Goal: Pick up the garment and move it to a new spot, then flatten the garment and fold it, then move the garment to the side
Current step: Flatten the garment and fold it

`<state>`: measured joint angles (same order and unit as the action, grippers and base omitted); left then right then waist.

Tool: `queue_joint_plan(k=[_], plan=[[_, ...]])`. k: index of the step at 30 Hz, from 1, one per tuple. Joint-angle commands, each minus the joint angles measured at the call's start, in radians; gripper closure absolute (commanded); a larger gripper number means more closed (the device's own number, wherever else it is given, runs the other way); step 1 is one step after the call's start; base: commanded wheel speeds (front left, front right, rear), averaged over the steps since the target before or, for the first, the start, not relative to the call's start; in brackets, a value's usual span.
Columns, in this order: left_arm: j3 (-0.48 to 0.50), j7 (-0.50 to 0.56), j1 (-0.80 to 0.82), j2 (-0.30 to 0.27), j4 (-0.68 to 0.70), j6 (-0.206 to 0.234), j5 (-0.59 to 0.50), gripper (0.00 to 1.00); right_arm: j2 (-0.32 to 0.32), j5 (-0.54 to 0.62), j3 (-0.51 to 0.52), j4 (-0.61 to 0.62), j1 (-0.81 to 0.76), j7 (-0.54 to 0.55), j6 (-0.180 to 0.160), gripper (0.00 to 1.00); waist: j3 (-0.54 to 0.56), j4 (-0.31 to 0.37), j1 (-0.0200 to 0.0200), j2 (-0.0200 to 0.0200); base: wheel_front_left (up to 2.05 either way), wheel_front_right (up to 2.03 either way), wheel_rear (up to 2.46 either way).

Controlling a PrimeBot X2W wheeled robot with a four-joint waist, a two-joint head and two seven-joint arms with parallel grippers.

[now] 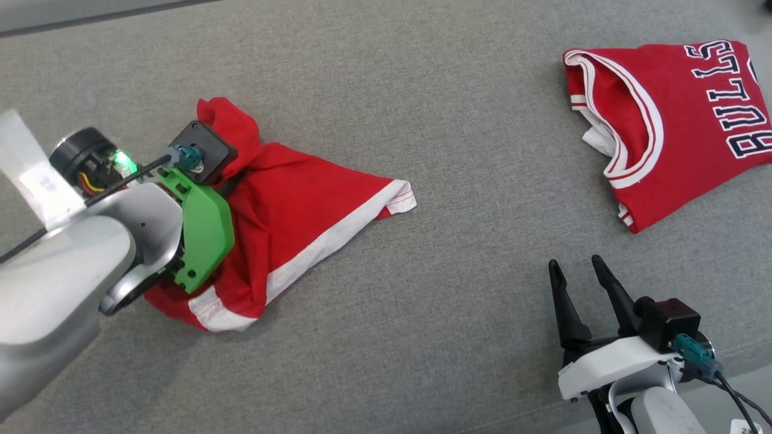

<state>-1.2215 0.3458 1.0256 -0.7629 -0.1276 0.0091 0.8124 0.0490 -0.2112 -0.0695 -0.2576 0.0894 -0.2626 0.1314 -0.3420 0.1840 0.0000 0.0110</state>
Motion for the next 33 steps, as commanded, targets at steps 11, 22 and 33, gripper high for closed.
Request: queue_joint_plan(k=[11, 22, 33], plan=[[-0.026, -0.248, -0.021, 0.114, -0.39, -0.121, -0.066, 0.54, 0.003, -0.001, 0.028, -0.024, -0.006, -0.003, -0.002, 0.0, -0.027, 0.035, 0.0, -0.011, 0.0, 0.0, 0.0], [0.049, -0.434, -0.101, 0.19, -0.443, -0.078, 0.021, 0.0, 0.003, 0.036, 0.056, -0.013, -0.036, -0.003, -0.002, 0.0, 0.047, -0.049, 0.0, -0.011, 0.0, 0.0, 0.0], [0.24, -0.605, -0.349, 0.113, -0.203, 0.153, 0.128, 0.0, 0.007, 0.069, 0.138, 0.077, -0.102, -0.003, -0.002, 0.0, 0.185, -0.119, 0.0, -0.011, 0.0, 0.0, 0.0]])
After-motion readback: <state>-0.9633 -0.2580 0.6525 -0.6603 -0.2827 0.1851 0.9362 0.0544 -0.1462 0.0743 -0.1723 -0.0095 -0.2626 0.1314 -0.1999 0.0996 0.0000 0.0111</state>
